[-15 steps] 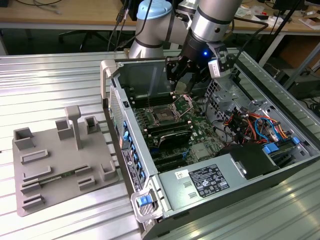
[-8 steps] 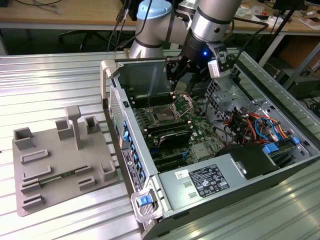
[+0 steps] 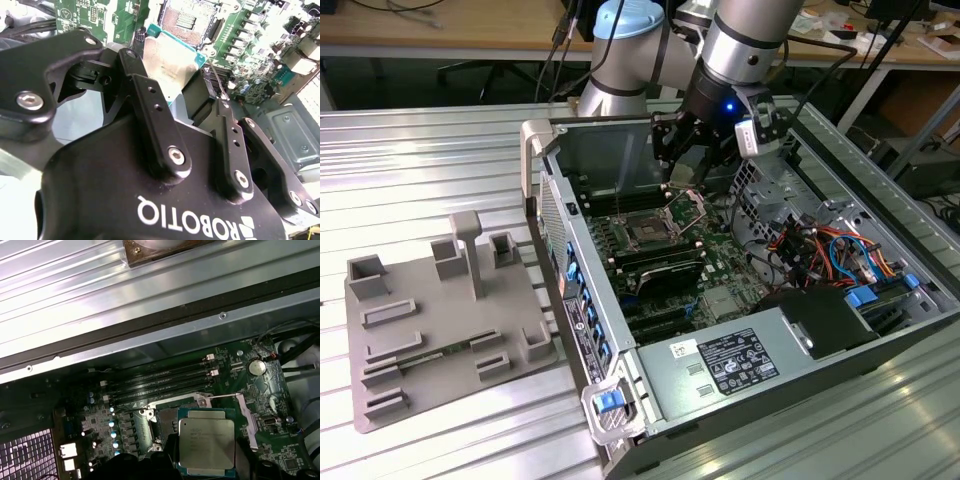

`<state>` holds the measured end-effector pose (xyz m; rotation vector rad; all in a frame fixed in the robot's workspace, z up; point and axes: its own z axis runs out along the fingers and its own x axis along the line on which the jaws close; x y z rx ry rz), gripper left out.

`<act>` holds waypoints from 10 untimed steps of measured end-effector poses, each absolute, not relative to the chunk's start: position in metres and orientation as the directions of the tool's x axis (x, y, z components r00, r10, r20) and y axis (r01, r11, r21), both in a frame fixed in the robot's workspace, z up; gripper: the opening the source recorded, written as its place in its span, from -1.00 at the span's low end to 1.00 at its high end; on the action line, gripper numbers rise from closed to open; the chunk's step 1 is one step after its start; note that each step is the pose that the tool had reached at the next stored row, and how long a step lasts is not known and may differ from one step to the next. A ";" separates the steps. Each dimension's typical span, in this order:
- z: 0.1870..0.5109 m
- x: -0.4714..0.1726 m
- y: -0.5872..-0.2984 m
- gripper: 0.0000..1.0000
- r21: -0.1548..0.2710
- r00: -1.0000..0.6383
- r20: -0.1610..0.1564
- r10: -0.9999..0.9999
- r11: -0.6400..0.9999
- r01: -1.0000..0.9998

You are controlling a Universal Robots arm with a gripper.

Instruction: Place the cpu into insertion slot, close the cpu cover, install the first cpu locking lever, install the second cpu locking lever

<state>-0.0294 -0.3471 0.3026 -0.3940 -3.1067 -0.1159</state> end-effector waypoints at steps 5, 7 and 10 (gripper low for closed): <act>0.303 -0.029 -0.347 0.09 0.071 -0.964 0.017 0.266 0.961 0.266; 0.302 -0.029 -0.347 0.09 0.068 -0.957 0.016 0.288 0.955 0.289; 0.302 -0.029 -0.347 0.09 0.065 -0.951 0.015 0.309 0.949 0.309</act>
